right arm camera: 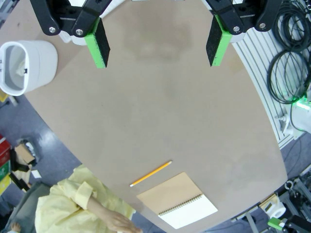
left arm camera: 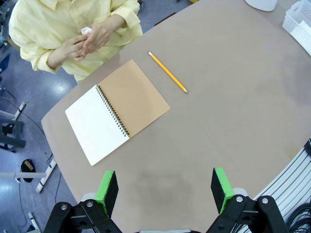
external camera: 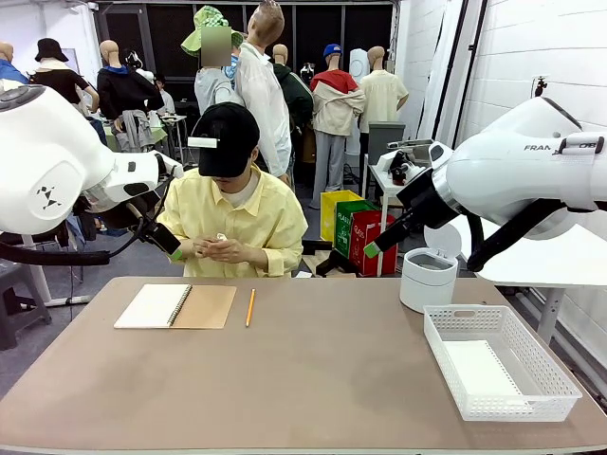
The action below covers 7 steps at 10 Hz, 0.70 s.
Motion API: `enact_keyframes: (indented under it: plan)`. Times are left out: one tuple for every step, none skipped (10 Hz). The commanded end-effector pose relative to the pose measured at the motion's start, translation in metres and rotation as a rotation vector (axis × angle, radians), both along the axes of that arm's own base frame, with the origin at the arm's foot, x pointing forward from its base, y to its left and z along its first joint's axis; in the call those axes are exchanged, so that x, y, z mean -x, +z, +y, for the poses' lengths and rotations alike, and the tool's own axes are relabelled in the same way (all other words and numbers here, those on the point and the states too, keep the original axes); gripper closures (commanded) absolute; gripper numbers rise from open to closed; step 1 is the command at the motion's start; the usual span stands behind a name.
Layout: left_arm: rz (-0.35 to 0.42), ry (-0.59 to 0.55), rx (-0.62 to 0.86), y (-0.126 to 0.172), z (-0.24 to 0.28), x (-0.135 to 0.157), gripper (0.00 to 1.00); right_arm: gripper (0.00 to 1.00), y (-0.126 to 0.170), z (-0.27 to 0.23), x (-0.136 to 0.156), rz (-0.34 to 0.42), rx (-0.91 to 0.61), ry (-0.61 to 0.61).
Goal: Sort the paper based on its condition.
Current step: If a person hands you a paper, place it in the Organizing basket , and if it's crumpled, put it in the Trash can.
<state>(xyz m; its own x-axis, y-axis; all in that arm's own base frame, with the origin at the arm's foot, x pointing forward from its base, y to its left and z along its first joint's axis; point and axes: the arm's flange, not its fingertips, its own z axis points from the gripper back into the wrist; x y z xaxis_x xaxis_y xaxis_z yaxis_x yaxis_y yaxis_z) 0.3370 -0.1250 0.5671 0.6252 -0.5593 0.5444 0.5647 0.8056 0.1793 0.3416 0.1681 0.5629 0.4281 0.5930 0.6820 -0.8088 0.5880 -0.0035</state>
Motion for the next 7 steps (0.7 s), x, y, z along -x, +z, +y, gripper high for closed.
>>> enact_keyframes:
  plan:
    - [-0.002,0.000,0.000,0.0006,0.0009,-0.0002,0.00,0.00,-0.0003,0.0001,-0.0007,0.002,0.001,0.000]
    - [-0.002,0.000,0.000,0.0006,0.0009,-0.0002,0.00,0.00,-0.0003,0.0001,-0.0007,0.002,0.001,0.000]
    - [-0.002,0.000,0.000,0.0006,0.0009,-0.0002,0.00,0.00,-0.0003,0.0001,-0.0007,0.002,0.001,0.000]
    - [-0.002,0.000,0.000,0.0006,0.0009,-0.0002,0.00,0.00,-0.0003,0.0001,-0.0007,0.002,0.001,0.000]
    - [-0.002,0.000,0.000,0.0006,0.0009,-0.0002,0.00,0.00,-0.0003,0.0001,-0.0007,0.002,0.001,0.000]
    - [-0.002,0.000,0.000,0.0006,0.0009,-0.0002,0.00,0.00,-0.0003,0.0001,-0.0007,0.002,0.001,0.000]
    - [-0.002,0.000,0.000,0.0006,0.0009,-0.0002,0.00,0.00,-0.0003,0.0001,-0.0007,0.002,0.001,0.000]
